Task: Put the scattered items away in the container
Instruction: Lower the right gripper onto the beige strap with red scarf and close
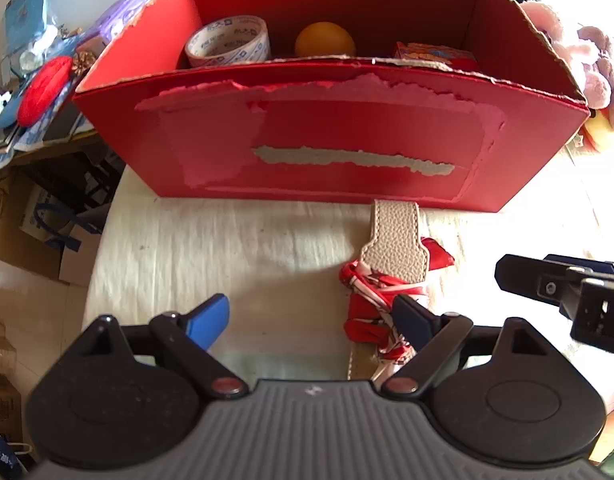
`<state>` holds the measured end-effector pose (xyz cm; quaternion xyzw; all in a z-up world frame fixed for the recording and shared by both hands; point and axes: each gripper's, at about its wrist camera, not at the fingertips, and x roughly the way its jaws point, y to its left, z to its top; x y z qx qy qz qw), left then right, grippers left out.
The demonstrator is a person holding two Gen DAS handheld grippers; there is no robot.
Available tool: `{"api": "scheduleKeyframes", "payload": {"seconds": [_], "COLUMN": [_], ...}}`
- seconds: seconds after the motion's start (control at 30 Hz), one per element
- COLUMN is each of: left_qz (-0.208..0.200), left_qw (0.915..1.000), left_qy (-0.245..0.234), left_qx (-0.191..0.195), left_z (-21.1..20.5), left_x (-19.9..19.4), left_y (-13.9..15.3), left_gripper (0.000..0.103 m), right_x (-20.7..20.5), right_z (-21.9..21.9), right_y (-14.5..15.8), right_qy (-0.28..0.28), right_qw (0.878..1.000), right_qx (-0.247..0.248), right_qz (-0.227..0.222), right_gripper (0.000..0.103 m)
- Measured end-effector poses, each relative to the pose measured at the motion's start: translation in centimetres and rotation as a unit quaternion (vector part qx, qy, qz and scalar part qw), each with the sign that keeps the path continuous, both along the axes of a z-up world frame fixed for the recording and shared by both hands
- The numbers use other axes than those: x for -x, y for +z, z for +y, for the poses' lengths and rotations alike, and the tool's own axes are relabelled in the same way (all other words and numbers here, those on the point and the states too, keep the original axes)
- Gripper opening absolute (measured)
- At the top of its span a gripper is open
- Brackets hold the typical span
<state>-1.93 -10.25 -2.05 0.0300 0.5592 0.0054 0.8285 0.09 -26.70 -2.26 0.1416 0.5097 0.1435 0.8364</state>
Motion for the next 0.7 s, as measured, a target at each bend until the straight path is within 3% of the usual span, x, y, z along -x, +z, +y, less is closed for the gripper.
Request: {"api": "scheduleKeyframes", "payload": {"seconds": [0.33,0.47,0.7], "left_qz": [-0.012,0.003,0.013], "left_qw": [0.9984,0.9959,0.9934], "left_qy": [-0.031,-0.052,-0.08], "left_qx": [0.046,0.073,0.081], "left_z": [1.5,1.4,-0.1], "left_x": [1.6,2.3,2.4], "left_y": [0.5,-0.2,-1.1], "left_gripper": [0.088,0.088,0.088], "right_x": [-0.3,-0.5,-0.7], "right_z": [-0.3,-0.3,1.2], "right_y": [-0.6,-1.0,-2.4], "right_qy": [-0.004,-0.003,0.016], "right_qw": [0.999,0.999,0.997], "right_qx": [-0.024,-0.032,-0.044], "right_qz": [0.023,0.031,0.057], "right_gripper": [0.049,0.049,0.048]}}
